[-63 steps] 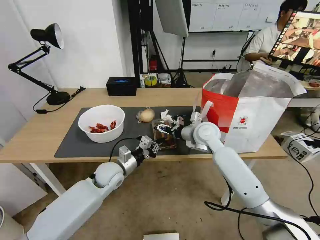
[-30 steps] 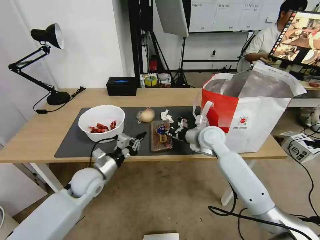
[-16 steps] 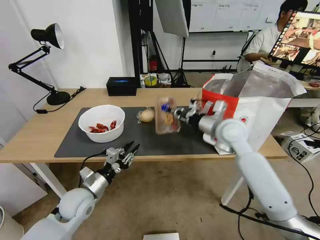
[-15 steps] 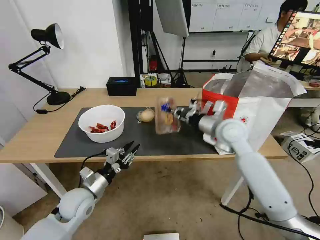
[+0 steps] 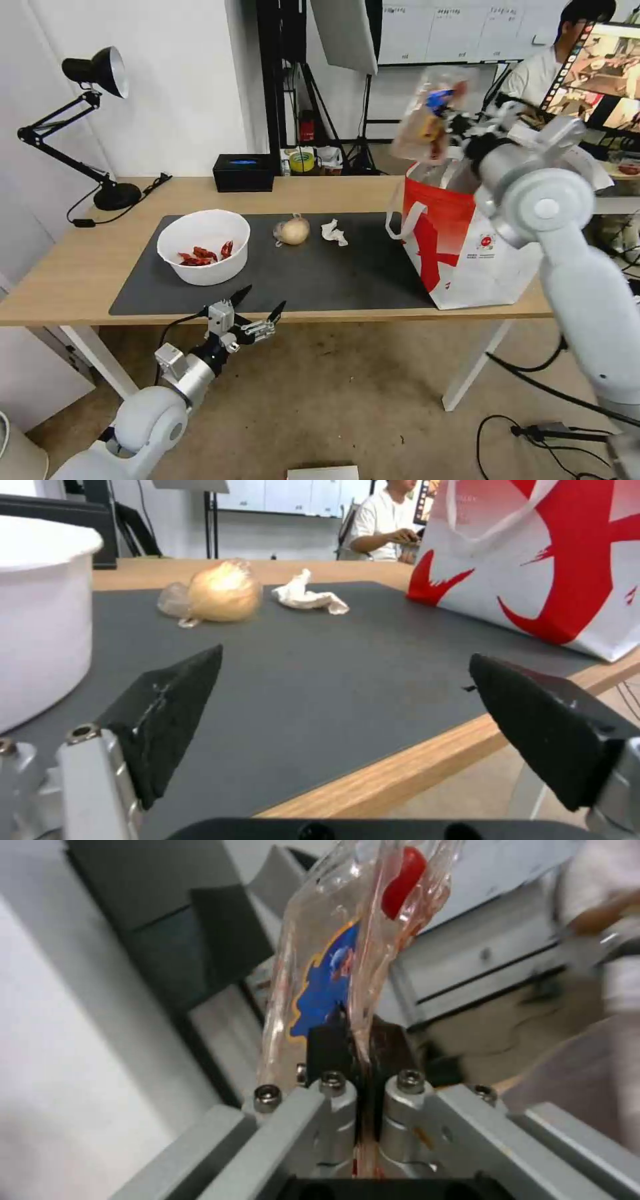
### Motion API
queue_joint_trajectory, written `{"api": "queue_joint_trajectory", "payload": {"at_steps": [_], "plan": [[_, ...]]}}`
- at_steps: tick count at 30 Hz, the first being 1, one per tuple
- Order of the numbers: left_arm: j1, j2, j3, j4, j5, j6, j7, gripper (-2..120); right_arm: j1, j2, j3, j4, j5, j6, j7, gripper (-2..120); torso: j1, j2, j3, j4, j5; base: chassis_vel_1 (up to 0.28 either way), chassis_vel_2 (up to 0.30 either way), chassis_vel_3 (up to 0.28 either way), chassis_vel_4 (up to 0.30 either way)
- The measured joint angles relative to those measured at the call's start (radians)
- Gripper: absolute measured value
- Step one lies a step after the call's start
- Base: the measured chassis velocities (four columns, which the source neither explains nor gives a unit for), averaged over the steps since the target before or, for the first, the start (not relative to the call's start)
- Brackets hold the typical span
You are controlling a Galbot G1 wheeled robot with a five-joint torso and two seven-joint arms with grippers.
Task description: Pick up the trash from the table and place it into the takeout bag.
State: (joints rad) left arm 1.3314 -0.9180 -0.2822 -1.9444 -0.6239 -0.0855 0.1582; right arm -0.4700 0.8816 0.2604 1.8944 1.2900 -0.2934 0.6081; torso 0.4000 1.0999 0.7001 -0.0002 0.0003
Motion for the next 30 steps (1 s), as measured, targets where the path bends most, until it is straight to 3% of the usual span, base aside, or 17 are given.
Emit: {"api": "queue_joint_trajectory", "payload": {"at_steps": [10,26,30], "plan": [[-0.039,-0.005,0.034,0.02,-0.004,0.002,-0.003,100,-0.118,-0.059,0.051,0.01,-0.038,-0.002,0.012,0,0.0,0.0,0.0,-0.0001,0.0,0.0,0.0,0.0,0.0],[-0.031,-0.005,0.038,0.021,-0.006,0.004,-0.006,100,-0.192,-0.03,0.069,0.026,0.027,0.0,0.075,0,0.0,0.0,0.0,0.0003,-0.0004,0.0,0.0,0.0,0.0],[-0.027,-0.003,0.035,0.012,-0.006,0.005,-0.008,100,-0.193,-0.03,0.095,0.031,0.111,-0.018,0.103,14,0.0,0.0,0.0,0.0002,-0.0004,0.0,0.0,0.0,0.0]]}}
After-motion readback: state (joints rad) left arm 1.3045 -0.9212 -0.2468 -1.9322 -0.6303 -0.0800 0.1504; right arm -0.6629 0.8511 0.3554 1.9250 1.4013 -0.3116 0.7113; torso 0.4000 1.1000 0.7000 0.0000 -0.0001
